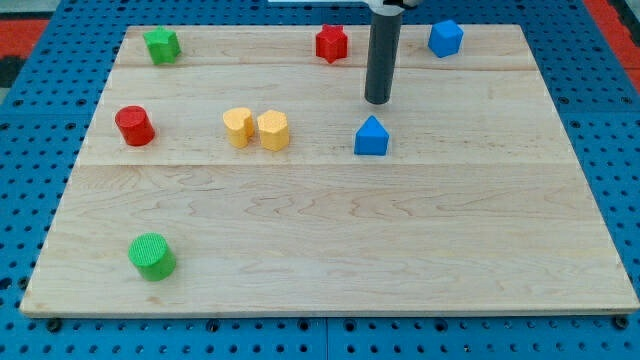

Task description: Push the heart slightly down

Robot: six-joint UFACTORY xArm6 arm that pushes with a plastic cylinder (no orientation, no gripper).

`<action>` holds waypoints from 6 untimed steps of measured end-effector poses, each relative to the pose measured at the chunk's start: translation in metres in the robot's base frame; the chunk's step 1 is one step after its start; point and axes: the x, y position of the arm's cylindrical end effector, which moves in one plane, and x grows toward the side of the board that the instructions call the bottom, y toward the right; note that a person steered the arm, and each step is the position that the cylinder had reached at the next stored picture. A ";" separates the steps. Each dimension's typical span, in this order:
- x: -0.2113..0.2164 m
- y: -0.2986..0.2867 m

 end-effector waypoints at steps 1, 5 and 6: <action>0.003 -0.004; -0.035 -0.059; -0.035 -0.127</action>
